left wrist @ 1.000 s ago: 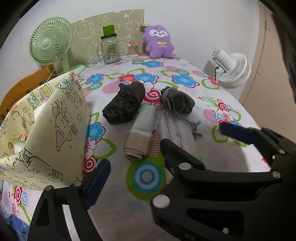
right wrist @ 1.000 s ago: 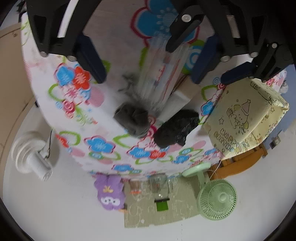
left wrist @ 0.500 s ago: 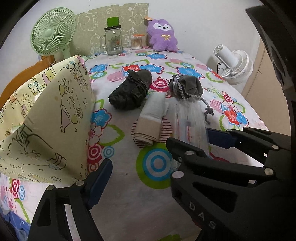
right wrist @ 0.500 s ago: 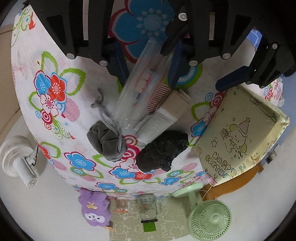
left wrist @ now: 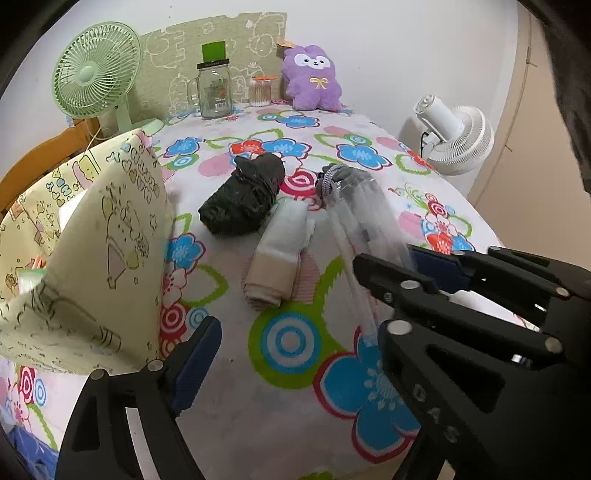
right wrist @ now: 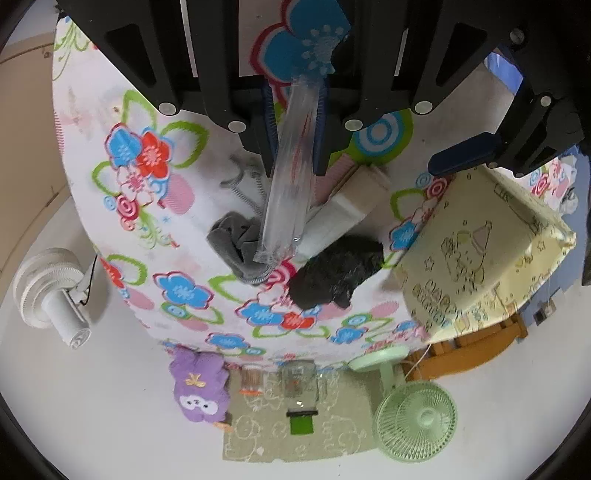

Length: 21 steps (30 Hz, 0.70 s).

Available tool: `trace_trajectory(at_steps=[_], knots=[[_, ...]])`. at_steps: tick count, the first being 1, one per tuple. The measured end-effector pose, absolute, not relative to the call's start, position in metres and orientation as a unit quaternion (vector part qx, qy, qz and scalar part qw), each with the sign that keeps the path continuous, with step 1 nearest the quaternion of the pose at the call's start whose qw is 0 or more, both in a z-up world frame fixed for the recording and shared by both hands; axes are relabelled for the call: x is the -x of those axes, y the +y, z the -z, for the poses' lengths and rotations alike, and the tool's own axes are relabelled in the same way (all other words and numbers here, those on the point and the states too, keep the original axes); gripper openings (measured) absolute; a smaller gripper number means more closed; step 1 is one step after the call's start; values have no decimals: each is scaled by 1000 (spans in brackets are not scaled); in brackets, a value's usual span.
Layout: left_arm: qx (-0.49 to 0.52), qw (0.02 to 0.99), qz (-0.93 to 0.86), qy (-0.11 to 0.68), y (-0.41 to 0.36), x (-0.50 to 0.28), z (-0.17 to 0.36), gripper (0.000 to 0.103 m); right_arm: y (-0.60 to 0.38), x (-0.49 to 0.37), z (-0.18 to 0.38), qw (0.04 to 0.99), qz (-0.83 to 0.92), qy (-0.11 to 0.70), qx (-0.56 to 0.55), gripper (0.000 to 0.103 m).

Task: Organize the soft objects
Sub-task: 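Grasp the clear plastic tube packet with the right tool, then grasp the white rolled towel with the left tool while the right tool holds the clear packet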

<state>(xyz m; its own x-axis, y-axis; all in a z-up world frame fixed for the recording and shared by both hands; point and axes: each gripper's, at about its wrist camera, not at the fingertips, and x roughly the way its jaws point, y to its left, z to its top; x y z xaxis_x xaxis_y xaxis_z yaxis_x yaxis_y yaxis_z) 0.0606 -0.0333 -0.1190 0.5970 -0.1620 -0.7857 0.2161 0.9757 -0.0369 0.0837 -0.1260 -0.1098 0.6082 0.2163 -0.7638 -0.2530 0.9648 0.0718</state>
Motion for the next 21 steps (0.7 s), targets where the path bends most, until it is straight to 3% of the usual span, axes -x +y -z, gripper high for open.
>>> trace_trajectory(at_steps=[14,21], knots=[[-52,898,82,430,-48,-86,122,88,-152,-95,103,908,-105,404,20,20],[-55,896,66,435,-49,-102,128,71,-160,-106,108,909,-97,406,16,20]])
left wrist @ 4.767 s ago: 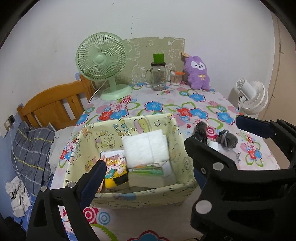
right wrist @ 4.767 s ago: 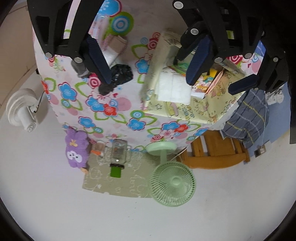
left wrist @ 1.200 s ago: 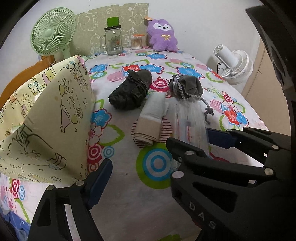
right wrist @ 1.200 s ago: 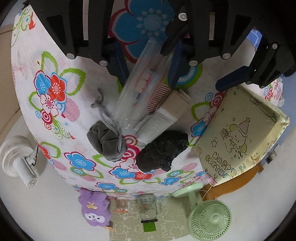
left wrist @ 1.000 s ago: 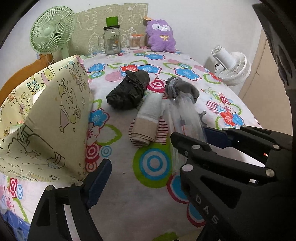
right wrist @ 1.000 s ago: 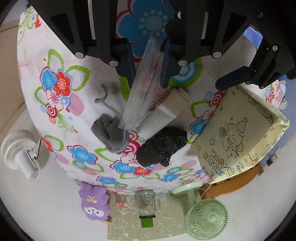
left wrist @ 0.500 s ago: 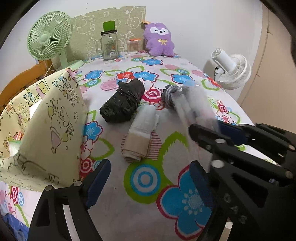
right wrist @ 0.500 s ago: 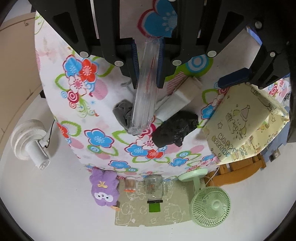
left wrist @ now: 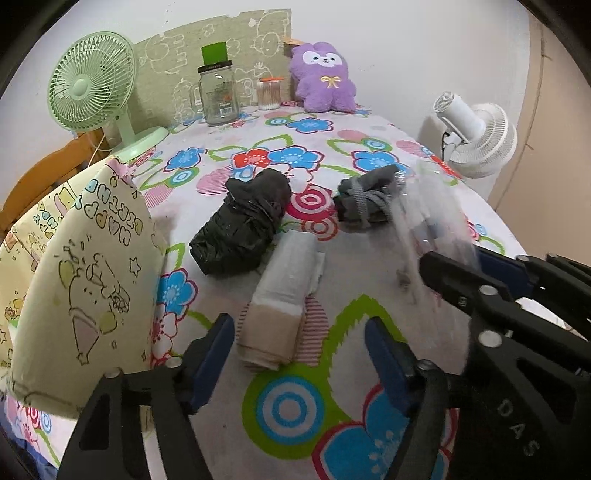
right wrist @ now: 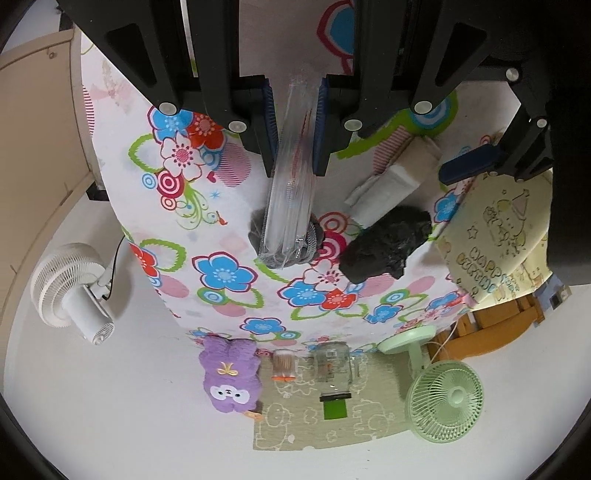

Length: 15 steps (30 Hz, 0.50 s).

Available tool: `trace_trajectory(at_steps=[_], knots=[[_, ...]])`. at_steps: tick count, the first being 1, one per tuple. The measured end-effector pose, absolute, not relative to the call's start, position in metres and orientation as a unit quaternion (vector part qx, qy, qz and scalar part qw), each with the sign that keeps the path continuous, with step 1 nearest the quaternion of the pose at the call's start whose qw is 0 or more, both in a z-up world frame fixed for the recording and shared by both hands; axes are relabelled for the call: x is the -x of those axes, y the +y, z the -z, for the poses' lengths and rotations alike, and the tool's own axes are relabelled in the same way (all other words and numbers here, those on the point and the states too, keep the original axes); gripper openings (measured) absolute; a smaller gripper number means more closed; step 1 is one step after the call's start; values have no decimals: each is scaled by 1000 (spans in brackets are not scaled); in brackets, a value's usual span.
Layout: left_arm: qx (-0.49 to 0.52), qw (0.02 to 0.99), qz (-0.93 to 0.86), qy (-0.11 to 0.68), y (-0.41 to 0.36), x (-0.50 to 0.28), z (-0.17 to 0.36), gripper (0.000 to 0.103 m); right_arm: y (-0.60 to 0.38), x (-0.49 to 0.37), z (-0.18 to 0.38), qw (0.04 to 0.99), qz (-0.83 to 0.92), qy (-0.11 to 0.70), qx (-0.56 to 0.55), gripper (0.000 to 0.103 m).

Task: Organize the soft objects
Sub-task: 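Grasp the white rolled towel with the left tool while the right tool holds the clear packet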

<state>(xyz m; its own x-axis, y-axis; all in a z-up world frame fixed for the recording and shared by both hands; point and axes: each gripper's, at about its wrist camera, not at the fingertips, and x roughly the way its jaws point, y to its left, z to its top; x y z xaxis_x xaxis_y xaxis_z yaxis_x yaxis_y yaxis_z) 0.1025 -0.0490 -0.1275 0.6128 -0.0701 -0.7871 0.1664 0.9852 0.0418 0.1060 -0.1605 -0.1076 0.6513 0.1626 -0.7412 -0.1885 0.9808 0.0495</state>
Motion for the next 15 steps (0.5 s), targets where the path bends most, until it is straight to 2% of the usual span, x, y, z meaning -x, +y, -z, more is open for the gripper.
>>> trace_trajectory(at_steps=[6,9,11,15], knots=[[-60,894,64,440,-50,-113,133,59,-164,-114,114,906,-92,414,8,20],[-59,894,70,438,-51,-114,133,58,-166,-117,116,904,-93,417,1,20],[-54,893,78,440,-50,-115,133,52,-167,-117,115,904,-94,418,-2,20],[-51,891,100,441,-53,-113,132,34,-168,-119,116,903,-91,420,-5,20]])
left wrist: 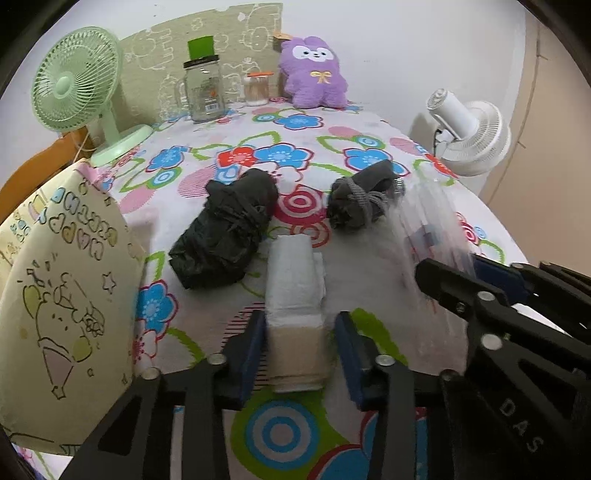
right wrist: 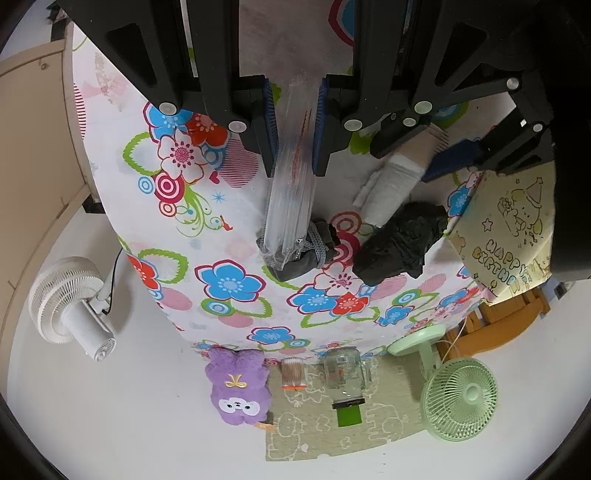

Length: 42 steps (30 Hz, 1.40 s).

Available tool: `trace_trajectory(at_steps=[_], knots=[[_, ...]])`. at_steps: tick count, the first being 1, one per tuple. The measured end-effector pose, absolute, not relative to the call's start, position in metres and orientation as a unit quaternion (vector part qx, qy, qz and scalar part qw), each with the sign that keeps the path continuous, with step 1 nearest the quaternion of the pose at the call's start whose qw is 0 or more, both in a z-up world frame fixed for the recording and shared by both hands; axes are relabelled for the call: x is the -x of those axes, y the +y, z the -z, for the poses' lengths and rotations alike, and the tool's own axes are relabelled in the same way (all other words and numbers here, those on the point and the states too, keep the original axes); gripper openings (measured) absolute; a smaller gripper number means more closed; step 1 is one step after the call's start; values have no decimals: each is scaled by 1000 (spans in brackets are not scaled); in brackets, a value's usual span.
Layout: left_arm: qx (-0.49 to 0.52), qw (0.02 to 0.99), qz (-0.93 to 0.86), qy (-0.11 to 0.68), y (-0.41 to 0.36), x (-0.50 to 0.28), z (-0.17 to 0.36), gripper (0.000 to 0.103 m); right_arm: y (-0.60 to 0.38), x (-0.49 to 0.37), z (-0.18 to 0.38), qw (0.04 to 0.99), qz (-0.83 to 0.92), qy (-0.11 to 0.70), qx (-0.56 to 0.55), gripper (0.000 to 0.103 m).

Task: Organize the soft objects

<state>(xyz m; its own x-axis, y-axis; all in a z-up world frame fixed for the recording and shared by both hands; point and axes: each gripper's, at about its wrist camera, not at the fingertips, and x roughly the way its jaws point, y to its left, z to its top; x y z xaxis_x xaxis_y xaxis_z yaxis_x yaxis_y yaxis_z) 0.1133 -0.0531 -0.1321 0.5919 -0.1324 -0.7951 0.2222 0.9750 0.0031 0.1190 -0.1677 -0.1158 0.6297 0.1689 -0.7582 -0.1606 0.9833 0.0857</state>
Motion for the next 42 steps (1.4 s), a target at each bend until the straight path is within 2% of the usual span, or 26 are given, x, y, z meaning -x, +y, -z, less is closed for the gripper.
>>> trace_trajectory(at_steps=[4,7,42], knots=[[-57,891,106,439,-56,-110,131,22,-166,-117,116,902,-91,422,-4,21],[-58,891,106,438,-57,-108,130,20,-165,-116,116,902,-91,423,-5,21],[-56,916,101,383,-44,-57,78,19,-151,-62,62,926,-102,363,-6,21]])
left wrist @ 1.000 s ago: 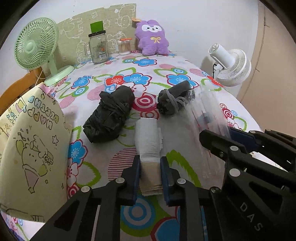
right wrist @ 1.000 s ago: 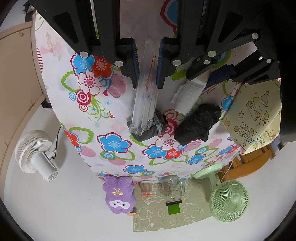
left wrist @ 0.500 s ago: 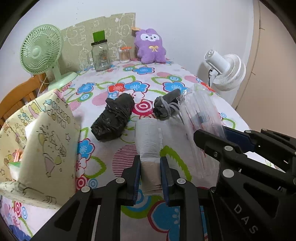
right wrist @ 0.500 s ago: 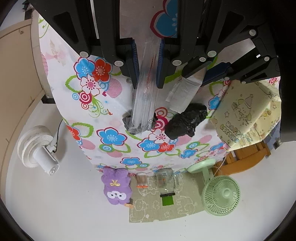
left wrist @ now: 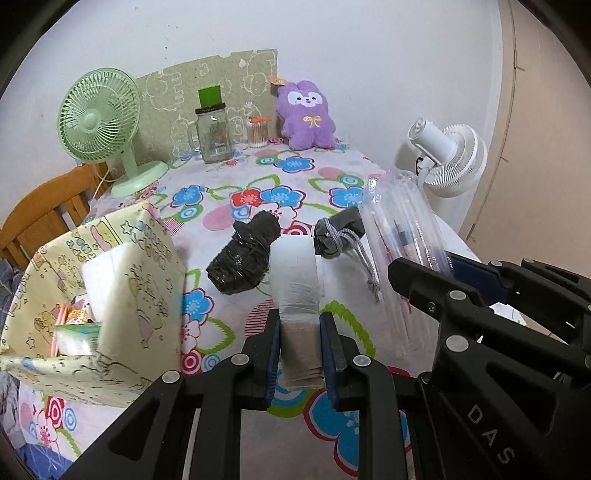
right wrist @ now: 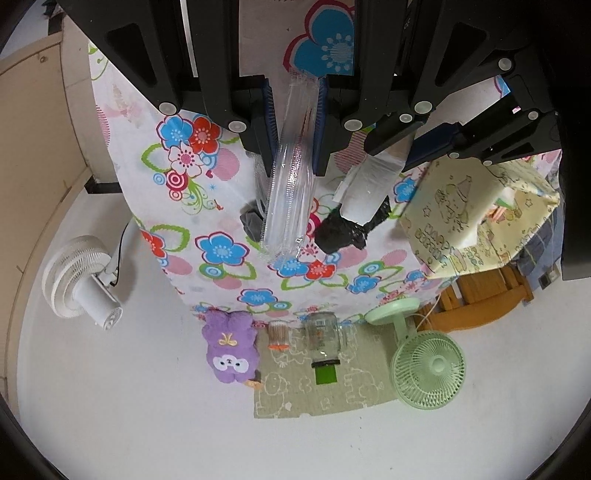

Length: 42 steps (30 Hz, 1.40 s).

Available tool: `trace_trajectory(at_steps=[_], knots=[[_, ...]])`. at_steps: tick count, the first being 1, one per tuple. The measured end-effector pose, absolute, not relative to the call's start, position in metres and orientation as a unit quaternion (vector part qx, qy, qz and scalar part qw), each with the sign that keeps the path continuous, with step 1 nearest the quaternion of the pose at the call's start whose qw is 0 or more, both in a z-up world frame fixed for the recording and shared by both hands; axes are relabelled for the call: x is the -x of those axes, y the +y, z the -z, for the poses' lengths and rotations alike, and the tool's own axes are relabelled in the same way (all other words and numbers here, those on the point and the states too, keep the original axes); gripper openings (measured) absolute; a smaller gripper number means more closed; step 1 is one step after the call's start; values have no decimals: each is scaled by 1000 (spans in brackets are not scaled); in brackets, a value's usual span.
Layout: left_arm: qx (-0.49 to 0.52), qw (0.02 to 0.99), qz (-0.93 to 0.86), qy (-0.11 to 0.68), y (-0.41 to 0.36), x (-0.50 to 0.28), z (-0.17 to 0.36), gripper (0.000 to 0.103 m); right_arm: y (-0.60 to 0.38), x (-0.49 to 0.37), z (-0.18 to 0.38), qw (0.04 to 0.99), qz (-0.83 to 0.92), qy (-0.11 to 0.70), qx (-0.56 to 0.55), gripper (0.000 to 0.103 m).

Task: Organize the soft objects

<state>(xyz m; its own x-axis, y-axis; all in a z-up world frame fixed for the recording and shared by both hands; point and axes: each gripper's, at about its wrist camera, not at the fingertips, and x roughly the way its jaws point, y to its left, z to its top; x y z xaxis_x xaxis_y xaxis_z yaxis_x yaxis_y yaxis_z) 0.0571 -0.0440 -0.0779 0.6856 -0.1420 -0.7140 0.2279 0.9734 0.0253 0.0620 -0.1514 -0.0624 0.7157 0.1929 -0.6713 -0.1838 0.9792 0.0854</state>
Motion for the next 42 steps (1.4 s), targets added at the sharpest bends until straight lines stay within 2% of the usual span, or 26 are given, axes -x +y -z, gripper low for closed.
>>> trace_trajectory(at_steps=[20,42], knots=[[-59,937,94,331,-31,-38,22,19,-137,-49,9,940,-113,321,-4,21],[-54,943,77,319,15,-44,-3,19,-89,-57,-19,941,-136,310,8,21]])
